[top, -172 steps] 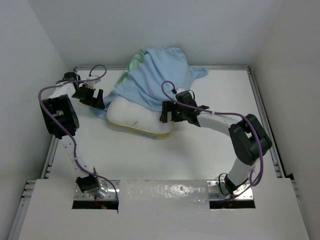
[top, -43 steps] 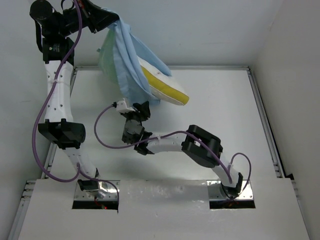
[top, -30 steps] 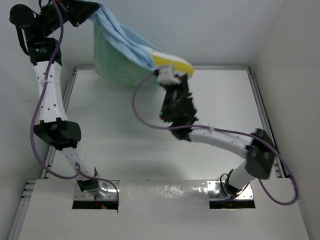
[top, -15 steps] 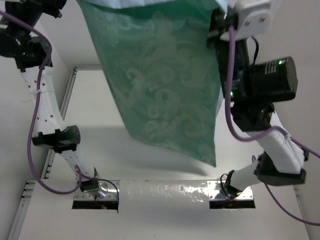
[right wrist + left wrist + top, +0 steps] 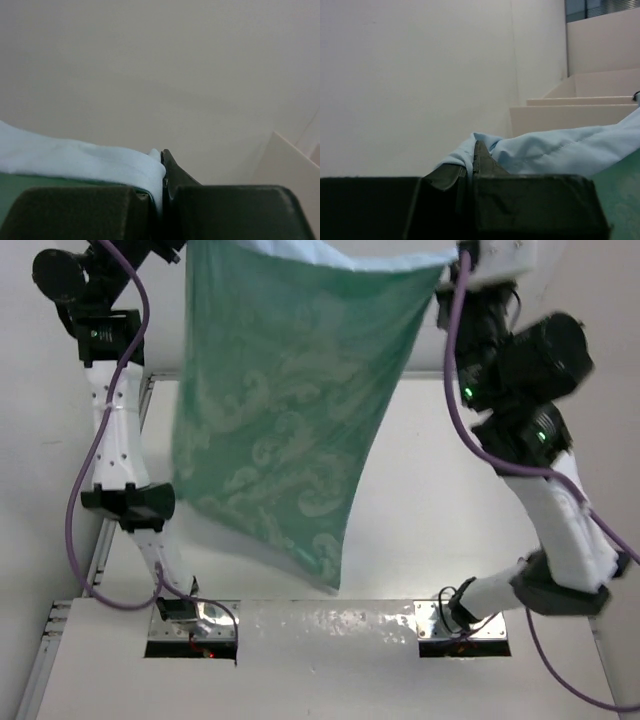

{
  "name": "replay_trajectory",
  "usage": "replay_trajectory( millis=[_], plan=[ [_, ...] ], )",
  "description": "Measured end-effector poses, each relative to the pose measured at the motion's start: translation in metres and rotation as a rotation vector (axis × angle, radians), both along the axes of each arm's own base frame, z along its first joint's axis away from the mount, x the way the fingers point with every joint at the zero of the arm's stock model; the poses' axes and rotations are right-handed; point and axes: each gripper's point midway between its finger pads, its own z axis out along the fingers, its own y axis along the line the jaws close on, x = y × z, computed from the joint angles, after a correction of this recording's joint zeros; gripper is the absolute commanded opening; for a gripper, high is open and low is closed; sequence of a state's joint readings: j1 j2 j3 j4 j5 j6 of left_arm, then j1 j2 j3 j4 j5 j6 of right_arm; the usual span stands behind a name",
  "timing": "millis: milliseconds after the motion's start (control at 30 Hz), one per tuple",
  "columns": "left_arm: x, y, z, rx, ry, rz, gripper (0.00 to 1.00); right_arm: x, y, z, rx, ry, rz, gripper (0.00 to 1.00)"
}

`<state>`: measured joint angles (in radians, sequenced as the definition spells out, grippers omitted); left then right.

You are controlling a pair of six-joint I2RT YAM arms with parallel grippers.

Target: Put the pillow into the pillowcase

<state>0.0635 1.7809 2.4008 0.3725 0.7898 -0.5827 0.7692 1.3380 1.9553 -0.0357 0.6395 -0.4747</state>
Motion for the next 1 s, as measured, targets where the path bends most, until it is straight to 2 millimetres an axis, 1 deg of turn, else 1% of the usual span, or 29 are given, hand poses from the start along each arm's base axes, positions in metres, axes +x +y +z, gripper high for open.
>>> replay_trajectory(
  millis=[33, 67, 100, 133, 167, 200, 233, 267, 300, 333, 367, 400, 433, 467, 500, 533, 567, 600, 633, 667, 733, 767, 800, 833, 867, 900, 933, 967, 1000],
  plan=[
    [0.016, 0.000, 0.002, -0.003, -0.013, 0.010, 0.00, 0.008, 0.007, 0.005, -0.012, 0.016, 0.000, 0.00],
    [0.030, 0.004, 0.002, -0.005, -0.028, 0.034, 0.00, 0.010, 0.011, 0.022, 0.013, -0.014, 0.013, 0.00],
    [0.040, 0.010, 0.002, -0.010, -0.043, 0.067, 0.00, 0.018, 0.026, 0.040, 0.029, -0.046, 0.038, 0.00],
    [0.047, 0.015, 0.000, -0.010, -0.038, 0.093, 0.00, 0.021, 0.034, 0.053, 0.054, -0.086, 0.058, 0.00],
    [0.051, 0.016, -0.004, -0.004, -0.025, 0.108, 0.00, 0.025, 0.042, 0.051, 0.058, -0.092, 0.074, 0.00],
    [0.055, 0.016, -0.011, 0.005, -0.008, 0.114, 0.00, 0.025, 0.044, 0.041, 0.047, -0.075, 0.077, 0.00],
    [0.057, 0.016, -0.023, 0.014, 0.042, 0.121, 0.00, 0.026, 0.043, 0.024, 0.021, -0.054, 0.069, 0.00],
    [0.058, 0.016, -0.033, 0.018, 0.078, 0.123, 0.00, 0.024, 0.037, 0.002, -0.017, -0.019, 0.052, 0.00],
    [0.058, 0.016, -0.037, 0.019, 0.095, 0.124, 0.00, 0.023, 0.032, -0.011, -0.045, 0.012, 0.034, 0.00],
    [0.060, 0.017, -0.034, 0.017, 0.103, 0.127, 0.00, 0.024, 0.030, -0.015, -0.074, 0.045, 0.024, 0.00],
    [0.060, 0.017, -0.025, 0.015, 0.071, 0.128, 0.00, 0.024, 0.031, 0.000, -0.075, 0.043, 0.026, 0.00],
    [0.058, 0.017, -0.015, 0.012, 0.030, 0.134, 0.00, 0.023, 0.031, 0.025, -0.041, 0.000, 0.032, 0.00],
    [0.053, 0.018, -0.006, 0.007, -0.007, 0.142, 0.00, 0.021, 0.031, 0.046, 0.004, -0.056, 0.042, 0.00],
    [0.046, 0.018, 0.000, 0.009, -0.030, 0.140, 0.00, 0.017, 0.029, 0.052, 0.030, -0.082, 0.048, 0.00],
    [0.039, 0.016, 0.002, 0.013, -0.039, 0.136, 0.00, 0.010, 0.020, 0.050, 0.032, -0.082, 0.037, 0.00],
    [0.035, 0.015, -0.002, 0.010, -0.028, 0.140, 0.00, 0.006, 0.016, 0.037, 0.020, -0.082, 0.032, 0.00],
    [0.030, 0.012, -0.009, 0.011, 0.009, 0.132, 0.00, -0.001, 0.007, 0.010, -0.010, -0.052, 0.016, 0.00],
    [0.025, 0.008, -0.006, 0.003, 0.015, 0.124, 0.00, 0.000, 0.003, -0.016, -0.059, 0.005, -0.004, 0.00],
    [0.024, 0.006, 0.001, -0.010, -0.003, 0.125, 0.00, -0.004, -0.005, -0.019, -0.064, 0.020, -0.021, 0.00],
    [0.021, 0.003, 0.012, -0.015, -0.039, 0.120, 0.00, -0.006, -0.010, -0.008, -0.063, 0.029, -0.034, 0.00],
    [0.018, 0.006, 0.028, -0.033, -0.119, 0.137, 0.00, -0.003, -0.006, 0.043, 0.028, -0.051, -0.015, 0.00],
    [0.017, 0.006, 0.029, -0.031, -0.129, 0.136, 0.00, -0.003, -0.004, 0.056, 0.062, -0.083, -0.002, 0.00],
    [0.017, 0.001, 0.024, -0.010, -0.124, 0.118, 0.00, -0.003, -0.003, 0.060, 0.088, -0.097, 0.004, 0.00],
    [0.017, -0.003, 0.017, 0.008, -0.098, 0.103, 0.00, -0.001, -0.001, 0.048, 0.086, -0.084, 0.001, 0.00],
    [0.023, -0.009, 0.004, 0.014, -0.051, 0.092, 0.00, -0.003, -0.005, 0.024, 0.072, -0.066, -0.005, 0.00],
    [0.030, -0.017, -0.013, 0.020, 0.021, 0.074, 0.00, 0.000, -0.005, -0.008, 0.019, -0.004, -0.022, 0.00],
    [0.036, -0.023, -0.020, 0.015, 0.052, 0.063, 0.00, 0.001, -0.007, -0.031, -0.013, 0.040, -0.040, 0.00],
    [0.044, -0.028, -0.023, 0.018, 0.074, 0.044, 0.00, 0.006, -0.005, -0.038, -0.048, 0.086, -0.054, 0.00],
    [0.054, -0.032, -0.021, 0.007, 0.056, 0.027, 0.00, 0.010, -0.001, -0.021, -0.036, 0.076, -0.054, 0.00]
  ],
)
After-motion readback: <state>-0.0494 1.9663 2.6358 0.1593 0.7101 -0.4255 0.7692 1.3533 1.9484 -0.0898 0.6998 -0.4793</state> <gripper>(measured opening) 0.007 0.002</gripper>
